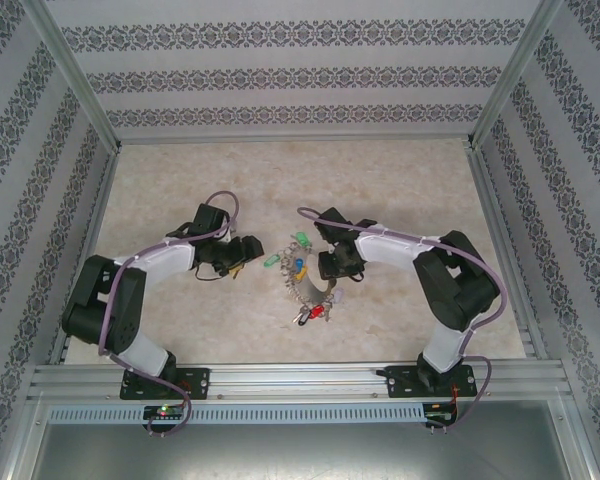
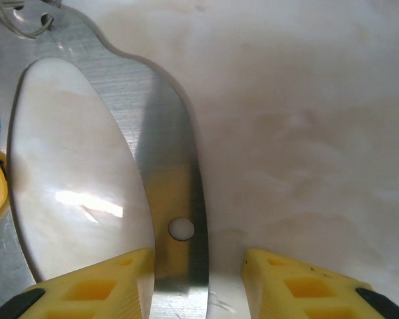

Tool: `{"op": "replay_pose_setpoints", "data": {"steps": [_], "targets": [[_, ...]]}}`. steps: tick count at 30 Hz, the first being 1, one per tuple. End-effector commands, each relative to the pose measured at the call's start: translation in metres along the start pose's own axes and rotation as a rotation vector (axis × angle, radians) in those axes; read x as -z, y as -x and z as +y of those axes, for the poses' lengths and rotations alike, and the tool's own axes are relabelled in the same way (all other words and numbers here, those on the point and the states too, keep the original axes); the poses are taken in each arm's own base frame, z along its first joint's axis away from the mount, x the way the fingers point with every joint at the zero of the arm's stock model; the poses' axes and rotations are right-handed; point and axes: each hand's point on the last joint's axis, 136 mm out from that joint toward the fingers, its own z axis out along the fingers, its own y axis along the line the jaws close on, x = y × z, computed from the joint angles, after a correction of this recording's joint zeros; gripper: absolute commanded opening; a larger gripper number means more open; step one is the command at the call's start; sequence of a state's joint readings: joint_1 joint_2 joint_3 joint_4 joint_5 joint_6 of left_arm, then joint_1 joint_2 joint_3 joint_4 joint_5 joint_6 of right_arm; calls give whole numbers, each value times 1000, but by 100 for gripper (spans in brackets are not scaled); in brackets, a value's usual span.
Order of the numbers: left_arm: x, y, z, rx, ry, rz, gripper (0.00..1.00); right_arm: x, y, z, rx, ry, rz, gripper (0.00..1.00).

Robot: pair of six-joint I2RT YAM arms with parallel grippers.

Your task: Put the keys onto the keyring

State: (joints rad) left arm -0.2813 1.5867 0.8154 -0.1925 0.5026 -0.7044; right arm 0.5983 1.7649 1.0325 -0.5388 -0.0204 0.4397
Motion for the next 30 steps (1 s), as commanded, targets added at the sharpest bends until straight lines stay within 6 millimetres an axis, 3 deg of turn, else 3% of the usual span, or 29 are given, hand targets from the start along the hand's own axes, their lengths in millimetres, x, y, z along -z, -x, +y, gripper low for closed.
{"op": "replay_pose_setpoints", "data": {"steps": [1,4,6,12,15,19,24,27,30], "targets": [[-6,25,-17,-52,-26,-58,73,5,-26,-46,-73,-130,97,43],[-8,27,-27,-57,-65,-40,72,19,-24,-78,-123,-234,66,44],[-3,24,-34,-74,-89,-20,72,31,-13,-77,-123,-195,10,45],[21,11,-32,-135,-55,-19,72,71,25,-18,180,107,-220,44],[25,5,-28,-119,-56,-26,72,88,12,30,573,296,-287,43],[25,-3,-22,-85,-69,-39,72,86,-13,38,969,257,-324,42],[25,-7,-19,-84,-69,-31,72,72,-13,24,1021,289,-250,38],[26,-6,-21,-98,-68,-27,72,60,-21,26,1128,323,-200,35],[28,-5,-24,-111,-70,-27,72,53,-13,28,1170,313,-213,32]]}}
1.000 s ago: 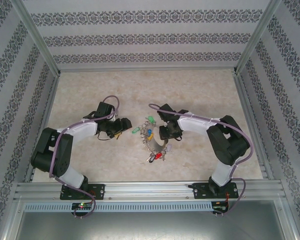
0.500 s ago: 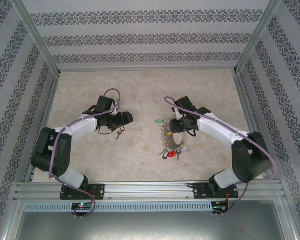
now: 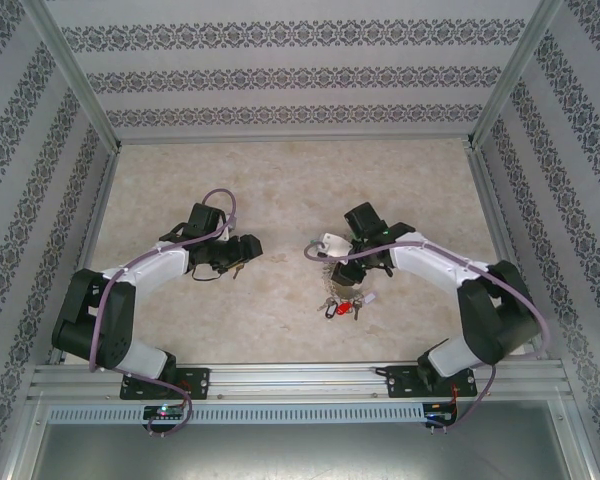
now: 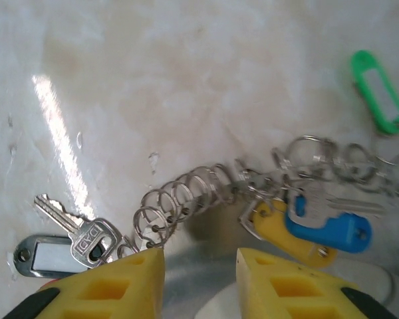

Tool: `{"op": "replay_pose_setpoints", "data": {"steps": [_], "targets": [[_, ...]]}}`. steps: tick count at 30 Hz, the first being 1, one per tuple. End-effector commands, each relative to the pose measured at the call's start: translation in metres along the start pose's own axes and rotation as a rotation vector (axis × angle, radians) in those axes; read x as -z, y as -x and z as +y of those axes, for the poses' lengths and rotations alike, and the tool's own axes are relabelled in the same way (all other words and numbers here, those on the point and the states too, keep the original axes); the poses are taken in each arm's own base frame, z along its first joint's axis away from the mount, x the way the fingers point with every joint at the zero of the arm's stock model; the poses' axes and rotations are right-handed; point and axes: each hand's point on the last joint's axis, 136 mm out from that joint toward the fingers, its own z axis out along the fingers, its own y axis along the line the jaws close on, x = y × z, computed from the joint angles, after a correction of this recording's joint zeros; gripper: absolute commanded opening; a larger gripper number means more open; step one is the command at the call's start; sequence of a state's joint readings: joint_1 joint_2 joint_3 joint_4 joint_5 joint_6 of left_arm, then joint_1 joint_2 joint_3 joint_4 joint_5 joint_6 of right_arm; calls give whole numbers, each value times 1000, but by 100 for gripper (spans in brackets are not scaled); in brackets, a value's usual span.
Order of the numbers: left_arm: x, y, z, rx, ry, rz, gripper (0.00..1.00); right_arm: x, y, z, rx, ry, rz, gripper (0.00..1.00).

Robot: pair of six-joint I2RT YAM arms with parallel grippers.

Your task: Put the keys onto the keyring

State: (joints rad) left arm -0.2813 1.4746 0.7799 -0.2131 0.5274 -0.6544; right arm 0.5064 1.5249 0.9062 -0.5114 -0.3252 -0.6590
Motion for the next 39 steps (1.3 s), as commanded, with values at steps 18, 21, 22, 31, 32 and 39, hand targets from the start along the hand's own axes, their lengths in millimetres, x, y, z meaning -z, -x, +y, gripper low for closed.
{"op": "replay_pose_setpoints", "data": {"steps": [18,21,22,31,32,39], "targets": [[3,-5,-1,-50,-7,0,71,-28,21,-32,395,1,-15,32],[3,-6,0,-55,-5,4,71,-33,17,-37,406,-2,17,33],[4,-6,0,-55,-3,3,71,-35,15,-39,408,-7,27,33],[4,-7,0,-52,-5,3,71,-40,3,-40,411,10,66,22],[3,-6,-1,-52,-7,3,71,-40,4,-39,411,12,62,22],[3,-4,-3,-53,-13,-1,71,-42,10,-35,409,21,46,24]]}}
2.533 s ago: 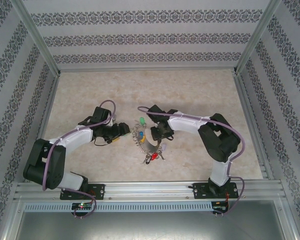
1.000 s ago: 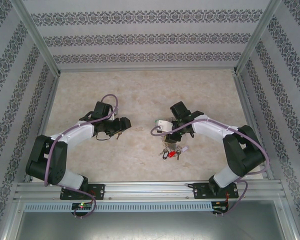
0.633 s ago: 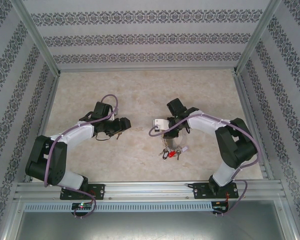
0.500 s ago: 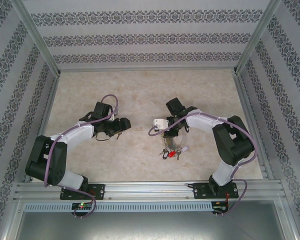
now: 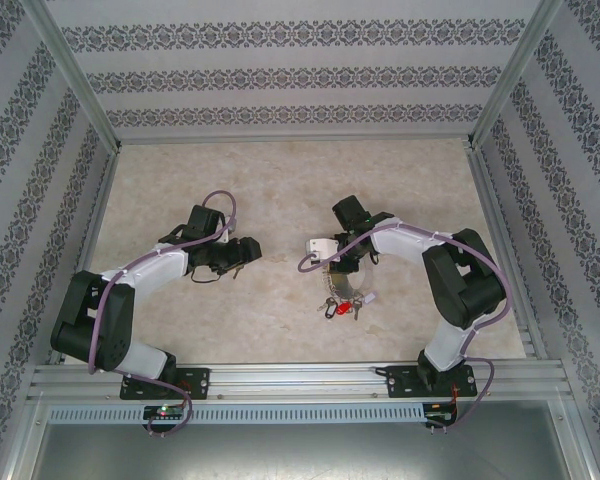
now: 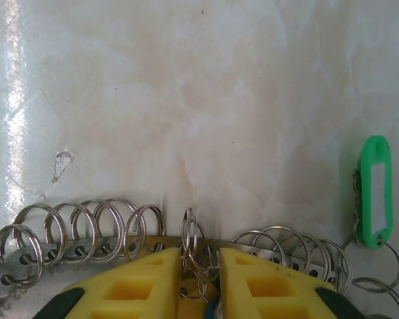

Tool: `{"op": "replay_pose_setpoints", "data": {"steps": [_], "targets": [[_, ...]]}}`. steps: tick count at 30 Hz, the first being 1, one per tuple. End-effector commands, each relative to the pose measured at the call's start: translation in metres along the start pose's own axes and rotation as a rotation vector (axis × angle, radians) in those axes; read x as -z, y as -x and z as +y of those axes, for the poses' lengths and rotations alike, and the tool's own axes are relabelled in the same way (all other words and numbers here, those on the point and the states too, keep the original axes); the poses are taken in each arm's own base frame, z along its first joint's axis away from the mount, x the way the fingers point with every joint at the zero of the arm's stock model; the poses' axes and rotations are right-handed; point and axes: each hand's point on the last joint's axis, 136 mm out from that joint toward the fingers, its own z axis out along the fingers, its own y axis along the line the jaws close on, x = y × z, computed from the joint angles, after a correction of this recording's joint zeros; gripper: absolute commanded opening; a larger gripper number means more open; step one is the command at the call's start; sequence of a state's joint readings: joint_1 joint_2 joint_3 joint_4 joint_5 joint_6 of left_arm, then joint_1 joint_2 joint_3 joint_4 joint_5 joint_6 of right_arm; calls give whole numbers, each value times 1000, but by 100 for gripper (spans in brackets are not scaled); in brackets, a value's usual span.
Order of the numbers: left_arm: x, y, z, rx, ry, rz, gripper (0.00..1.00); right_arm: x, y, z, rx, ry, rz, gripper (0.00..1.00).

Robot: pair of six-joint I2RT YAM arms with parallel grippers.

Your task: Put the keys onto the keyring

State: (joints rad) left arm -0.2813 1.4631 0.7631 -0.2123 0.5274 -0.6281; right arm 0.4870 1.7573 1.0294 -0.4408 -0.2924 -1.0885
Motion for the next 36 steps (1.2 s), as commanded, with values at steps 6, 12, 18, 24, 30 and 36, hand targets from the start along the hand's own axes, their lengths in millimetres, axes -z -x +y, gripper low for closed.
{"op": "replay_pose_setpoints", "data": {"steps": [6,12,18,24,30,36], "targets": [[2,-1,-4,-20,-18,-7,71,-4,12,-1,3,18,-15,26],[1,-1,-4,-20,-19,-7,70,-6,19,1,5,34,-19,26],[0,-3,-2,-20,-16,-4,70,-8,18,6,0,55,-7,15],[-1,-6,0,-23,-15,1,70,-6,13,7,-22,52,6,15],[-2,-4,-9,-54,-69,-3,70,10,22,-1,-86,26,-70,0],[6,8,-54,-199,-219,-46,70,45,36,-14,-175,-24,-215,0]]}}
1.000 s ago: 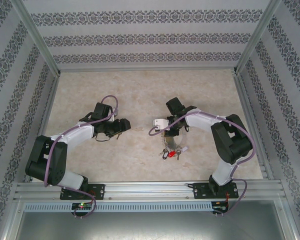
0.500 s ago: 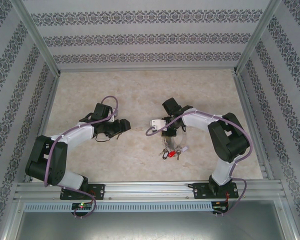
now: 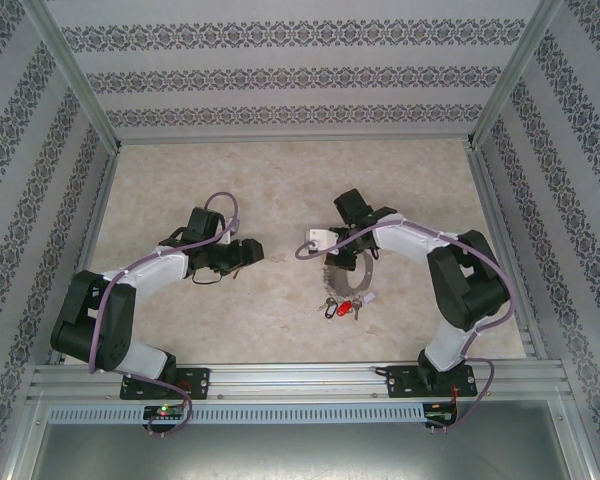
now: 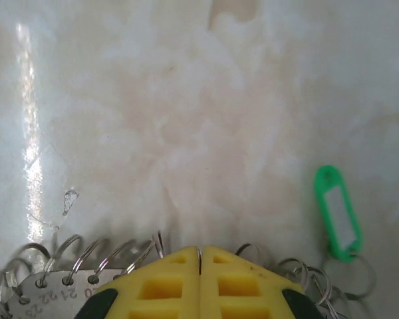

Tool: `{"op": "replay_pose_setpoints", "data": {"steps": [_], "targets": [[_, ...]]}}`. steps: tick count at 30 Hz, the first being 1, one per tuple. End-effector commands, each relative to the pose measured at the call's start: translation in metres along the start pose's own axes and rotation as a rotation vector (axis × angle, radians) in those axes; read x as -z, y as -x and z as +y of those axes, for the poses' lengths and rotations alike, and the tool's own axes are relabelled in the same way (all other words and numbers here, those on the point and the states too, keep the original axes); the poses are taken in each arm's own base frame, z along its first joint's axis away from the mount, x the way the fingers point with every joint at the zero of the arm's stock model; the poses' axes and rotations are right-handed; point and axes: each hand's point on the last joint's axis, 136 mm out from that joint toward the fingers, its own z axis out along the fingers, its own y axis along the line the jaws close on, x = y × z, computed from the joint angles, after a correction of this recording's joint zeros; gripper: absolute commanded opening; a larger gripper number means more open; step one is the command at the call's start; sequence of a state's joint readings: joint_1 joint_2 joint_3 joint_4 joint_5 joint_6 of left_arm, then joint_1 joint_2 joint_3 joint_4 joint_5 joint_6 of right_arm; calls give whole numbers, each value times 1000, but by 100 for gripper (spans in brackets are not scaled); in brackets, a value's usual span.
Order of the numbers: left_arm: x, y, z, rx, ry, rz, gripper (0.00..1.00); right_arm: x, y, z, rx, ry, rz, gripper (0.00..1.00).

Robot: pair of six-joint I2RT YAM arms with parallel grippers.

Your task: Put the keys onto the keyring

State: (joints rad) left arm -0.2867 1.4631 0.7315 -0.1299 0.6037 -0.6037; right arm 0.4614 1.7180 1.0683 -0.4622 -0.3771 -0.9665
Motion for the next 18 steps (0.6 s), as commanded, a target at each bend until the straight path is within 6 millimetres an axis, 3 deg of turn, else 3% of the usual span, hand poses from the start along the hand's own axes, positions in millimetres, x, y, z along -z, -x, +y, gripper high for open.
{"op": "replay_pose_setpoints", "data": {"steps": [1,11,18], "targets": [[6,17,-50,-190,-146,-65,70,28,23,-1,-63,-13,-150,0],[-2,38,-126,-441,-340,-133,74,83,56,-11,-161,-63,-393,0],[-11,31,-167,-545,-493,-90,85,119,81,-12,-204,-96,-556,0]]}}
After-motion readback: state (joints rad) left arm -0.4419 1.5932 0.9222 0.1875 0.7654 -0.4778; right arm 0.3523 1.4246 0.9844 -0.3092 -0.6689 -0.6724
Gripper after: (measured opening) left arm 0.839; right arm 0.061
